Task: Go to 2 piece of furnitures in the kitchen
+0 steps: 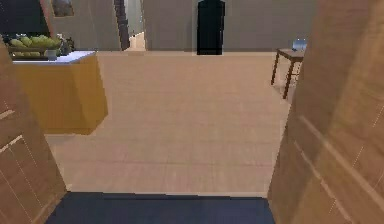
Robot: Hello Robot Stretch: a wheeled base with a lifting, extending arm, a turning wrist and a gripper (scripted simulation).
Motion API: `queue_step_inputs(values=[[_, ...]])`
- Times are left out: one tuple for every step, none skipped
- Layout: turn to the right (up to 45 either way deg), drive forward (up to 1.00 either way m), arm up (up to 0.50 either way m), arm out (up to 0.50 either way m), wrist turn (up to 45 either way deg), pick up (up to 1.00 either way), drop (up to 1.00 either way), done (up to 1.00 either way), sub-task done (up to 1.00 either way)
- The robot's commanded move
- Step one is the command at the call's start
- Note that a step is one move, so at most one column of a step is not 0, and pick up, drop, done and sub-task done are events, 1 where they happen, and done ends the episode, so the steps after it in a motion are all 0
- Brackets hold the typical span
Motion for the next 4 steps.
queue_step_inputs(values=[[0.0, 1.0, 0.0, 0.0, 0.0, 0.0, 0.0, 0.0, 0.0], [3.0, 0.0, 0.0, 0.0, 0.0, 0.0, 0.0, 0.0, 0.0], [0.0, 0.5, 0.0, 0.0, 0.0, 0.0, 0.0, 0.0, 0.0], [39.0, 0.0, 0.0, 0.0, 0.0, 0.0, 0.0, 0.0, 0.0]])
